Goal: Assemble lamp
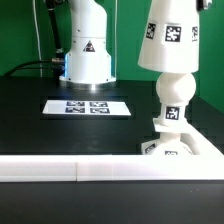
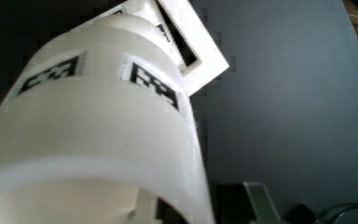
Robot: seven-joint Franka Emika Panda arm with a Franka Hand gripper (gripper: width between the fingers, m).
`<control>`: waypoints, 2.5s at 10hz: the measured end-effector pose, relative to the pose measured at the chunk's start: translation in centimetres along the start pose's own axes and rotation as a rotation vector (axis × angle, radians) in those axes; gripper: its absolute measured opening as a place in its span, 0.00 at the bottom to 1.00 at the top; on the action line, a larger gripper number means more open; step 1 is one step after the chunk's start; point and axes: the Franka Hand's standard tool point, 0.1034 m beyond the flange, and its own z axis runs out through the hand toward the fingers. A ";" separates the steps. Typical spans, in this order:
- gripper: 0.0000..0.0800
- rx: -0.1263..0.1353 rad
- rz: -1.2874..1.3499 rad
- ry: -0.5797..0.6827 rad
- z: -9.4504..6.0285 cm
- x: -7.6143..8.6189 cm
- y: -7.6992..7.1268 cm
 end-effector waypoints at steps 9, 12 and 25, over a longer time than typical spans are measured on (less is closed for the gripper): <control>0.06 -0.010 -0.011 0.016 3.5 -2.0 1.2; 0.06 -0.020 -0.010 0.020 4.9 -1.8 1.6; 0.75 -0.053 -0.059 0.036 6.5 -1.4 2.0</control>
Offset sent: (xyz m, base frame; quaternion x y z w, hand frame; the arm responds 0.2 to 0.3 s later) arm 0.0000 0.0000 0.0000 0.0000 0.0000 0.0000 1.0000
